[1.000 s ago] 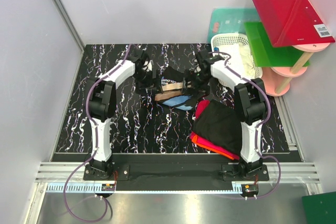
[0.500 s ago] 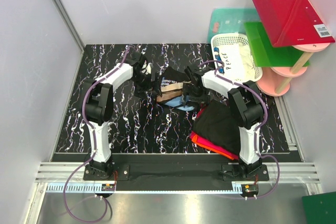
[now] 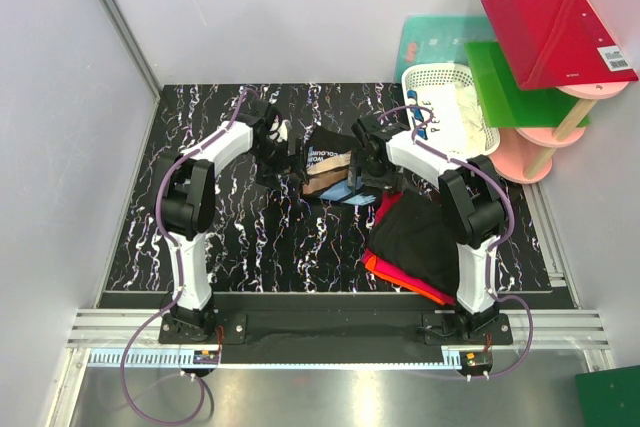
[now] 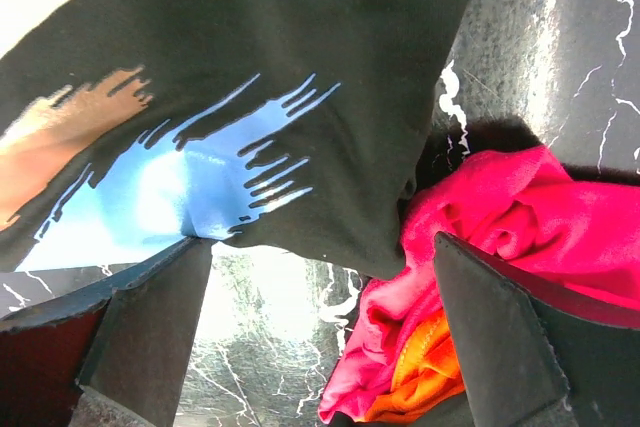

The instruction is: Fold and stack the t-shirts

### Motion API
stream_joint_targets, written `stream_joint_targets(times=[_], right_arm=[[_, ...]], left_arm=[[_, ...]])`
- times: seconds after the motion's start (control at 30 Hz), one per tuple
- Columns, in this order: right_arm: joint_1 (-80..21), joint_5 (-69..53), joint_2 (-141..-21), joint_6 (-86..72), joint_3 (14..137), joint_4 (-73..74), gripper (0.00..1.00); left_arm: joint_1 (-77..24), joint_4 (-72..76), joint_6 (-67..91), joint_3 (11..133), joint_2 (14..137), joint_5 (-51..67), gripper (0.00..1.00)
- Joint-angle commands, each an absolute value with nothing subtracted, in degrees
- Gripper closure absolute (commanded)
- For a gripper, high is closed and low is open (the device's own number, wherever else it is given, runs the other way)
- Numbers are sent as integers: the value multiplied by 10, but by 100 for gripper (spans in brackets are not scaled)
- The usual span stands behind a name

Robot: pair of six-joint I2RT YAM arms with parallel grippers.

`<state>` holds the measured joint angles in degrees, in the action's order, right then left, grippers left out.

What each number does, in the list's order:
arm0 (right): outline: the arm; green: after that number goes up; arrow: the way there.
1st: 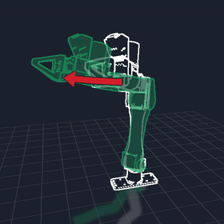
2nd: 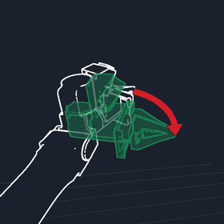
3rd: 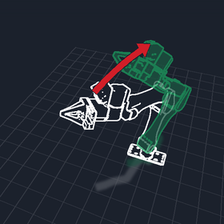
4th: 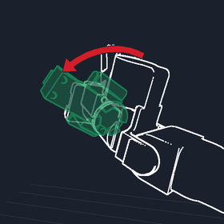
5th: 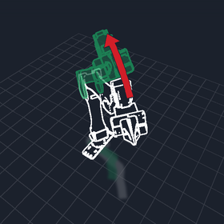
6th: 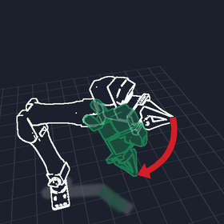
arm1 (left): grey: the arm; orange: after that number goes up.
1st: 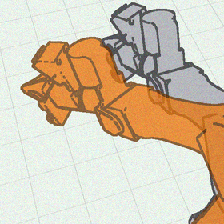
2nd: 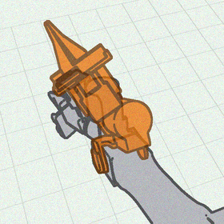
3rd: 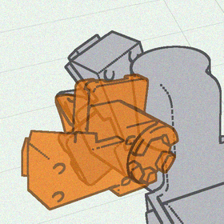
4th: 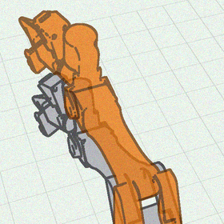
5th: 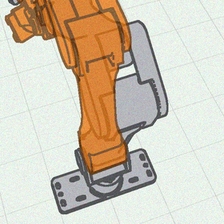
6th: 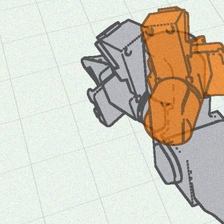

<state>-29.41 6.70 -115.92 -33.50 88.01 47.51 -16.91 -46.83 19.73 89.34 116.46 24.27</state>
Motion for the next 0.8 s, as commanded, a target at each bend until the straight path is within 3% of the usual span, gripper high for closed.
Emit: stream_joint_targets(times=[0.0,0.3,0.4,0.43,0.53,0.77], right_arm=[[-292,83,-1132,-331,902,446,0],[-280,93,-1218,-328,973,453,0],[-274,95,-1212,-316,1000,470,0],[-274,95,-1205,-311,1004,473,0],[-273,85,-1172,-299,1005,478,0],[-272,112,-1087,-287,977,511,0]], left_arm=[[-166,-456,203,891,1136,258,1],[-166,-459,205,901,1133,261,2],[-166,-427,214,917,1106,272,18],[-166,-424,217,926,1093,276,46],[-166,-424,232,973,1072,250,99],[-171,-380,289,1026,1093,284,100]])
